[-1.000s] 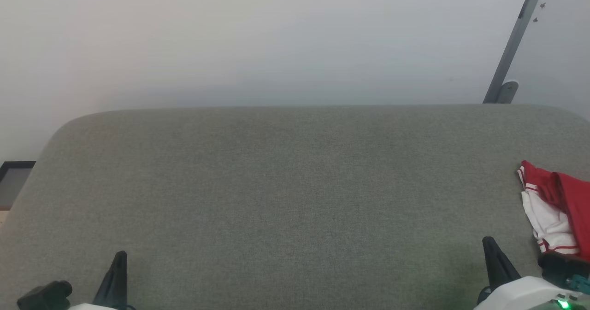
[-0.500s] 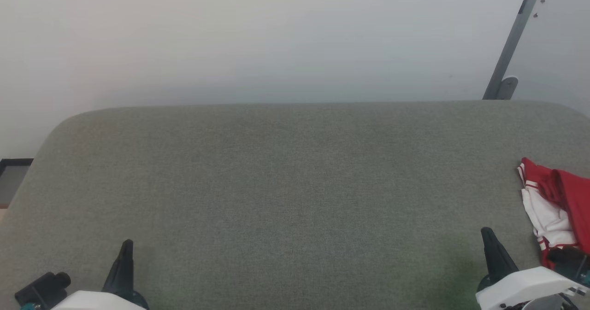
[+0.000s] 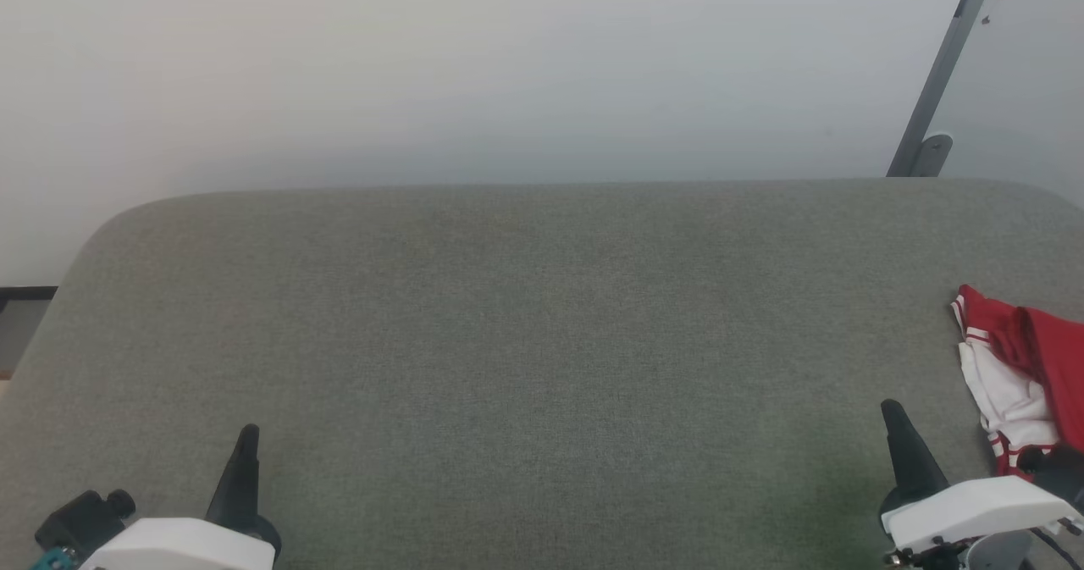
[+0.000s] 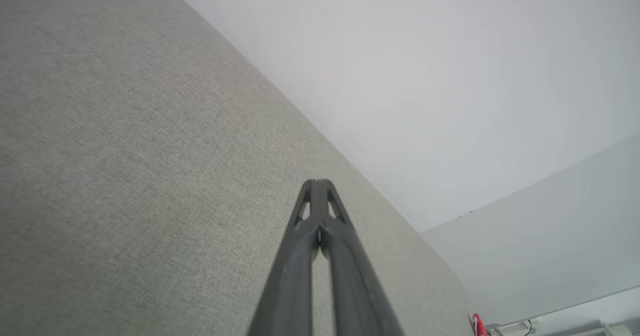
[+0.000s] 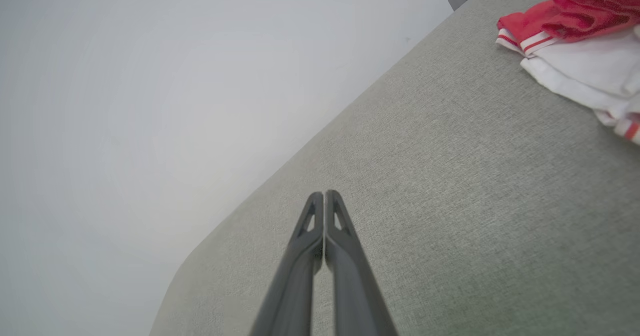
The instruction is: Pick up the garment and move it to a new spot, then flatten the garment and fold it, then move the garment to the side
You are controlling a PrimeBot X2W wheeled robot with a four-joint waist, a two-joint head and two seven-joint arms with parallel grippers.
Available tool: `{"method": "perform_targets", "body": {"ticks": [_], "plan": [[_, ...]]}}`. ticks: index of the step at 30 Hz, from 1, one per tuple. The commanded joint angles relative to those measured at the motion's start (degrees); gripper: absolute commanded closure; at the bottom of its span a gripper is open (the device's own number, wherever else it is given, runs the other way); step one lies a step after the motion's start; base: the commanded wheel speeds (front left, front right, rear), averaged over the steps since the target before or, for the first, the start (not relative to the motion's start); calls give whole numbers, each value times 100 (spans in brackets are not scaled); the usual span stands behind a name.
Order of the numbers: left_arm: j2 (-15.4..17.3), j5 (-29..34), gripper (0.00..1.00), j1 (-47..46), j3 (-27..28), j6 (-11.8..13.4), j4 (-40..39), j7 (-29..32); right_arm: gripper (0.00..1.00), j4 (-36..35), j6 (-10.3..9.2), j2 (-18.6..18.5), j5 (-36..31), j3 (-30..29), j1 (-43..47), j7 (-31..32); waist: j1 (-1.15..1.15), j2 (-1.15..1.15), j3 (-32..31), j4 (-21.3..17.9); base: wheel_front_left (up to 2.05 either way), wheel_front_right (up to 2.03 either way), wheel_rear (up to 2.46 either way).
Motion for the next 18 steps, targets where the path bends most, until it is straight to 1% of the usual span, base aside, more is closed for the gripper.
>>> {"method": "perform_targets", "body": {"ticks": [1, 18], "plan": [[25, -171, 100, -167, 56, -40, -74, 40, 100, -100, -4, 5, 179, -16, -158, 29, 0, 0, 6, -2, 0, 0, 0], [-207, -1064, 100, -357, 140, -77, -71, 327, 100, -134, -4, 62, 1308, -38, -273, 222, 0, 0, 82, -25, 0, 0, 0]]}}
